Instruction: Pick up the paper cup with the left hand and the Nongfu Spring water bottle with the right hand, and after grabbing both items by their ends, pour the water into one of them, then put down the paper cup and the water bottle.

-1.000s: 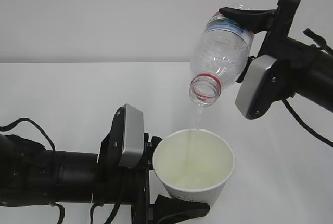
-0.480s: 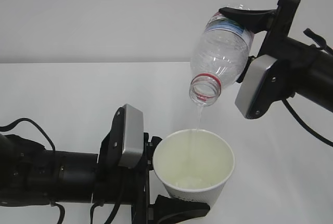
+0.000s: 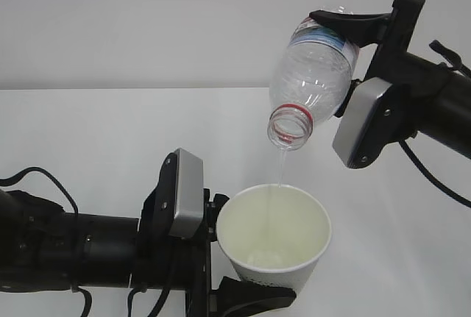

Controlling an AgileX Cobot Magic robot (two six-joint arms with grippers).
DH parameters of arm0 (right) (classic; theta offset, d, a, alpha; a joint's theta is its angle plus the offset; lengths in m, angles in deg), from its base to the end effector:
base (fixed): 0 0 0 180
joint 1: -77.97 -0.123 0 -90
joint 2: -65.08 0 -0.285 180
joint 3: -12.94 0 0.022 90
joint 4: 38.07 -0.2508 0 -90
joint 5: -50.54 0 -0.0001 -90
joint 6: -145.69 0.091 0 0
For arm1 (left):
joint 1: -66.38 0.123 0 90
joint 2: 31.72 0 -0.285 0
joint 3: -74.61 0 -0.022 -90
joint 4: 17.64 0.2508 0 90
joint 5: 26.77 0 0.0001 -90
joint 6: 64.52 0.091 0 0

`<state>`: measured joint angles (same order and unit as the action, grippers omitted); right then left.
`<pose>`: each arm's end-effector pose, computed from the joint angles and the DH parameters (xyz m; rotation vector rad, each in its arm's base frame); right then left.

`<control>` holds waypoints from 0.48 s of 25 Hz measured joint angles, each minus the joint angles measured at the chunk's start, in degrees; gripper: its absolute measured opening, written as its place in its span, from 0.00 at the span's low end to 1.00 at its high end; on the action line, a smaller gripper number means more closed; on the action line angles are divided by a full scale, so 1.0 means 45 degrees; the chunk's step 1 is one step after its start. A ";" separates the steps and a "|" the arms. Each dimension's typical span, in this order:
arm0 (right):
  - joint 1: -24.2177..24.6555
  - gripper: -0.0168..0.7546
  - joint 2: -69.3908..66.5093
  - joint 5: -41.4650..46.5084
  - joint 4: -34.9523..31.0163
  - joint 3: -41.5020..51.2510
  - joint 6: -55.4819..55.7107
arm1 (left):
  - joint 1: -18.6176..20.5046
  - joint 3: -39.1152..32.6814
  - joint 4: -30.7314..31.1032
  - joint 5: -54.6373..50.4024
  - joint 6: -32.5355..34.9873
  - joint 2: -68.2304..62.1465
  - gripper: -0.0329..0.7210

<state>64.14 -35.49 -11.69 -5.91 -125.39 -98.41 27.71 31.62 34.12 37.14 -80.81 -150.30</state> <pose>0.2841 0.1141 0.2265 -1.3386 0.6930 -0.5800 0.1919 -0.2358 0.1202 1.3028 1.4512 -1.0470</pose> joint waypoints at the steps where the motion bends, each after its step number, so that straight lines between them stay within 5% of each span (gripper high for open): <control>1: 0.0000 0.65 0.0000 0.0000 0.0000 0.0000 0.0000 | 0.0000 0.0000 0.0000 -0.0018 0.0000 0.0000 0.81; 12: 0.0000 0.65 0.0000 0.0000 0.0000 0.0000 0.0000 | 0.0000 0.0000 0.0000 -0.0198 0.0000 0.0000 0.81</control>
<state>64.14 -35.49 -11.69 -5.91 -125.39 -98.41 27.71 31.62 34.12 36.25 -80.81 -150.30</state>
